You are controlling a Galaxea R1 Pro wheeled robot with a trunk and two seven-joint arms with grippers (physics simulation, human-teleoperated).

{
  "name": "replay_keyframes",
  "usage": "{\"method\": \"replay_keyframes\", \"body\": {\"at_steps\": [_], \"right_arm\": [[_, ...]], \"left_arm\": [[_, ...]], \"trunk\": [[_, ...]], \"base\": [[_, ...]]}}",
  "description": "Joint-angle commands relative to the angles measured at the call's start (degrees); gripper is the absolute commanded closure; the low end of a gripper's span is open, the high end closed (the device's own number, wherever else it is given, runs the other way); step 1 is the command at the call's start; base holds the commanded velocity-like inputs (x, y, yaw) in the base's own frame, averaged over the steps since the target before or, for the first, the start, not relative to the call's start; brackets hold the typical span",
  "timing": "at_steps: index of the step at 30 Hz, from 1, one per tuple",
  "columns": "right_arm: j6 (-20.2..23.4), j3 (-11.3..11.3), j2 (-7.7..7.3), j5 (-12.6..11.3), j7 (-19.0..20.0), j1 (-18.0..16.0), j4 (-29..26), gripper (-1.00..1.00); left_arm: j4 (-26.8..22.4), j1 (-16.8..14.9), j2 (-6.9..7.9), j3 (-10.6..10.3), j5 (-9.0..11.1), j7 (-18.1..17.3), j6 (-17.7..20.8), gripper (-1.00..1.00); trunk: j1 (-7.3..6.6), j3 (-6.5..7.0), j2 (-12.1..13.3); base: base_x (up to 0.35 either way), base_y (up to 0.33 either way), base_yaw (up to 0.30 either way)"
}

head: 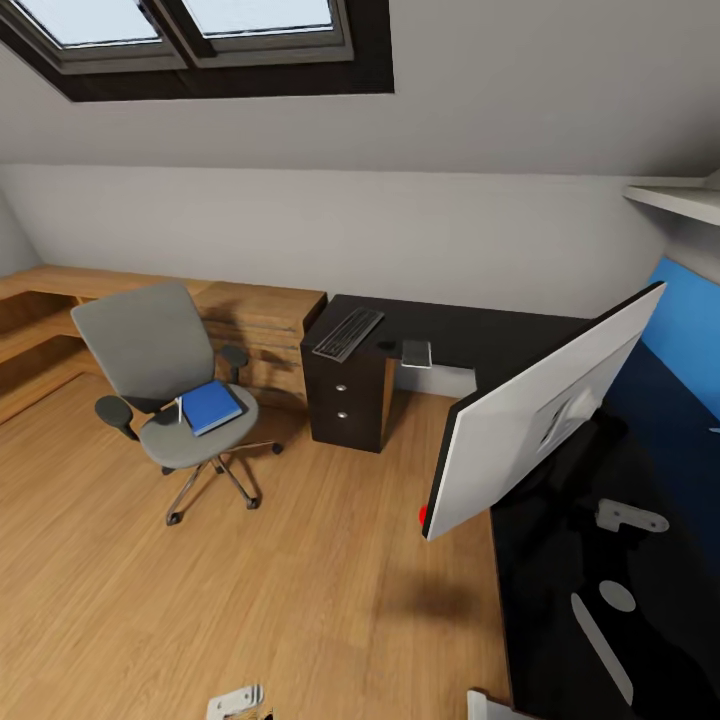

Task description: In the bedroom, organize the workspace by keeping the computer under the desk, ensuring the monitor is on the desk, placing the keyboard on the desk next to the monitor, placing the mouse on the desk next to the keyboard, moving the folder from the swivel chair onto the desk next to the mouse, stacking the notebook on top of the folder with the pen on top of the notebook, and positioning the swivel chair next to the desk.

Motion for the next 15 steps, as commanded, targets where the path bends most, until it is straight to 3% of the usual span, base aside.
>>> {"method": "replay_keyframes", "body": {"at_steps": [1,6,15], "right_arm": [[-0.11,0.26,-0.1,-0.59,-0.13,-0.24,0.0,-1.0],[2.43,0.25,-0.45,-0.74,0.57,-1.71,0.17,-1.0],[3.95,0.18,-1.24,-1.05,3.1,-7.0,5.92,-1.0]], "left_arm": [[0.44,-0.01,0.04,-0.12,0.56,0.24,0.35,-1.0],[4.49,-0.01,0.03,-0.07,0.58,0.21,0.1,-1.0],[10.89,-0.01,0.03,-0.07,0.56,0.14,-8.64,-1.0]], "trunk": [[0.01,-0.07,-0.06],[0.01,-0.07,-0.06],[0.01,-0.07,-0.06]], "base": [[0.0,0.0,0.0],[0.0,0.0,0.0],[0.0,0.0,0.0]]}}
